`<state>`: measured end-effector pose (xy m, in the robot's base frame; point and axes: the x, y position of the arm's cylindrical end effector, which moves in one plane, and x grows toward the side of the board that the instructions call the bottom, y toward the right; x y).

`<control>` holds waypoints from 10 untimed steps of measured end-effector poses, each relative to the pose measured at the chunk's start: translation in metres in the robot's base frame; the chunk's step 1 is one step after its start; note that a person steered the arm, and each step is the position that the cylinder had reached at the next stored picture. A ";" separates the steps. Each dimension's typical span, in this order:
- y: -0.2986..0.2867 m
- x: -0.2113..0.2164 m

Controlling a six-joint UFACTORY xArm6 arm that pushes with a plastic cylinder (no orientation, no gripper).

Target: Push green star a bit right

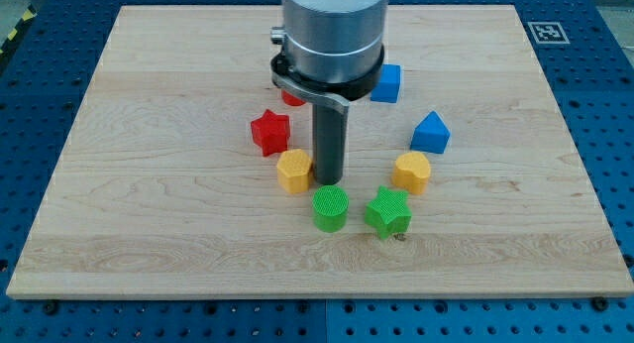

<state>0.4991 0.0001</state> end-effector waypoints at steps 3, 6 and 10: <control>0.041 0.000; 0.044 0.006; 0.048 0.021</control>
<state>0.5200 0.0484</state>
